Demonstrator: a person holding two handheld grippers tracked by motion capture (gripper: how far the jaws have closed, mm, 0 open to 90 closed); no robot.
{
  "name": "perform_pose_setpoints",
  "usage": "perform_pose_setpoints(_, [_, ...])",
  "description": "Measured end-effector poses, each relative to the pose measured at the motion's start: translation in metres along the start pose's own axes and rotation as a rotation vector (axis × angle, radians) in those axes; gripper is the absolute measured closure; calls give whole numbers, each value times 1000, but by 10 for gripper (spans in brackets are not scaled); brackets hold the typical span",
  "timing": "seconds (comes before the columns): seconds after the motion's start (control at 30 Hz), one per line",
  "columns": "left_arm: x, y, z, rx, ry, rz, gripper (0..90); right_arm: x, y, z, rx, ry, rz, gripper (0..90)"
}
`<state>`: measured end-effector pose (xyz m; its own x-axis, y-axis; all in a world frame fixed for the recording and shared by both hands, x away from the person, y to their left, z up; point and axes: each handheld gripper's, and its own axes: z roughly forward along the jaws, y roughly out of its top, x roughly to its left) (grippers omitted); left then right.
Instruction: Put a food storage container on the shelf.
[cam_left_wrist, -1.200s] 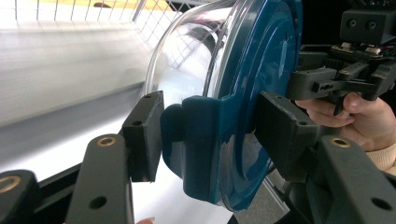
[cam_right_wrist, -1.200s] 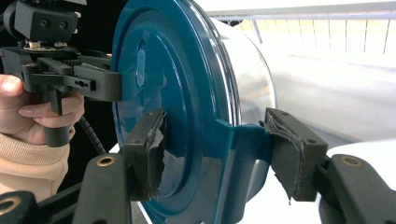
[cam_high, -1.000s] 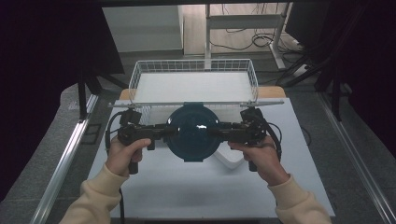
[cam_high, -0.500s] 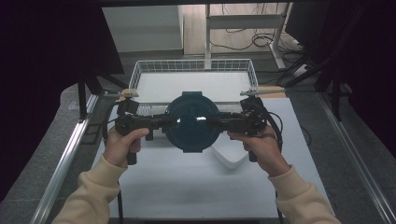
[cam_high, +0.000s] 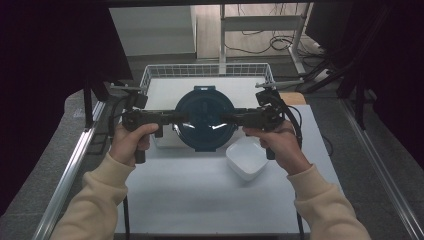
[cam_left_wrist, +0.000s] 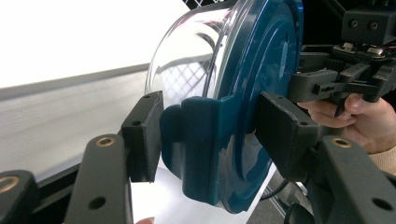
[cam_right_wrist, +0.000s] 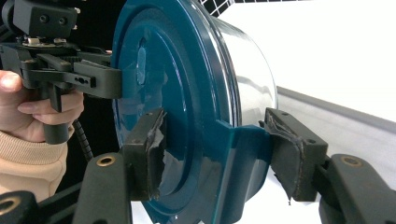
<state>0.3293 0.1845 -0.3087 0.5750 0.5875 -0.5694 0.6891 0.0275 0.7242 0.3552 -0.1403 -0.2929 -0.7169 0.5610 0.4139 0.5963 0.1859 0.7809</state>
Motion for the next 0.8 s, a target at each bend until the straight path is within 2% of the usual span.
perform_pose_setpoints(0.4, [8,28,2,-2,-4,-23,428,-7,27,5,11,-7,7,403])
perform_pose_setpoints(0.8, [14,56,4,-4,-15,-19,436,-18,52,6,3,6,10,404])
